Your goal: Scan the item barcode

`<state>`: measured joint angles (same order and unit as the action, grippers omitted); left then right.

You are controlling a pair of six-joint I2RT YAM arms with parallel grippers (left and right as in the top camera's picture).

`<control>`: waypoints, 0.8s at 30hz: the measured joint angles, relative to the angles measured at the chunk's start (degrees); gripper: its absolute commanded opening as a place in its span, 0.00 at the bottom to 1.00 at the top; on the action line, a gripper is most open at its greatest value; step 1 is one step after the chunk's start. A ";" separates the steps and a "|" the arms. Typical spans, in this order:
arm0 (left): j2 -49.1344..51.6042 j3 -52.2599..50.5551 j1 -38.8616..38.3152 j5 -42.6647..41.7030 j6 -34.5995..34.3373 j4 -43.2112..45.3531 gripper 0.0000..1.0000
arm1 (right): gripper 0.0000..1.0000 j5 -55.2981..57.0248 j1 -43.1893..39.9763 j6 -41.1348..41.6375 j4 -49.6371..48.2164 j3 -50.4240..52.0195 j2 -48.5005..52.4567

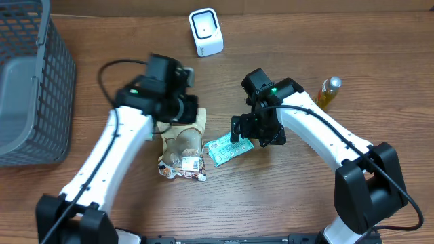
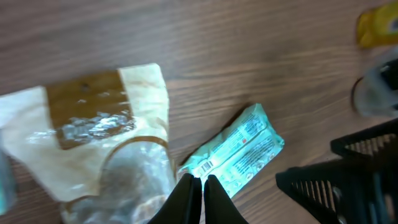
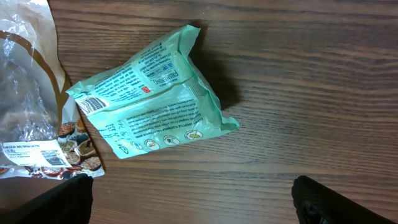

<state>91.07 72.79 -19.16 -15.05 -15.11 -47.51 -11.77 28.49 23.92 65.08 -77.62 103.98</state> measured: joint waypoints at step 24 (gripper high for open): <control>15.72 -0.57 -7.06 0.92 -4.55 -4.92 0.19 | 1.00 0.02 0.00 0.02 0.00 0.00 0.00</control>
<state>106.78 72.23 -26.22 -14.13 -19.66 -52.42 -11.75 28.49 23.94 65.08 -77.62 103.98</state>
